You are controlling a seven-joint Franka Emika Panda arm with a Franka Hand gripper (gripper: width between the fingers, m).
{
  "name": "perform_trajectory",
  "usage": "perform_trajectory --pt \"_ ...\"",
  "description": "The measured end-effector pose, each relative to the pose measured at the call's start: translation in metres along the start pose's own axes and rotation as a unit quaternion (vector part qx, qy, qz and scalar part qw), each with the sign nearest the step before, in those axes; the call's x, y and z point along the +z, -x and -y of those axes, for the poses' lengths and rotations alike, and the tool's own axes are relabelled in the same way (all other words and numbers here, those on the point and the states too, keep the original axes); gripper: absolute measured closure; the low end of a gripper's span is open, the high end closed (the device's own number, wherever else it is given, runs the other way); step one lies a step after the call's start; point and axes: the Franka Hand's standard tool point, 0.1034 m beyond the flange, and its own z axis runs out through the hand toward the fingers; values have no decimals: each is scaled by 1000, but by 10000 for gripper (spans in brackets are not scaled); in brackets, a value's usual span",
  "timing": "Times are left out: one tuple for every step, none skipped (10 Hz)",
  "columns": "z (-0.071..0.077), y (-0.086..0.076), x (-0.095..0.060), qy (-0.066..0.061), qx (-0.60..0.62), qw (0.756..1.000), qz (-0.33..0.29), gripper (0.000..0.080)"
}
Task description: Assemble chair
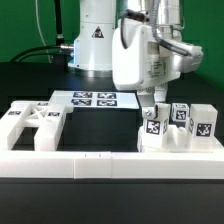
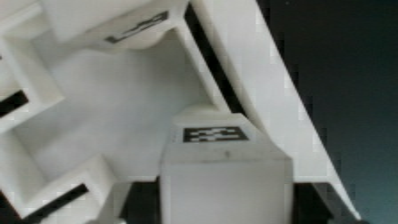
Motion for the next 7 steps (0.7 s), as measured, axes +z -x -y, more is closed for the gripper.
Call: perform_trajectory --pt "-1 1 0 0 30 1000 3 509" --pt "-1 1 0 1 60 998 4 509" --pt "-1 1 0 1 60 998 5 509" --pt "-1 1 0 1 50 999 5 509" --pt "-1 1 0 1 27 1000 5 509" --pt "-1 0 -1 20 -15 1000 6 327" --pt "3 4 -5 29 -38 999 9 211"
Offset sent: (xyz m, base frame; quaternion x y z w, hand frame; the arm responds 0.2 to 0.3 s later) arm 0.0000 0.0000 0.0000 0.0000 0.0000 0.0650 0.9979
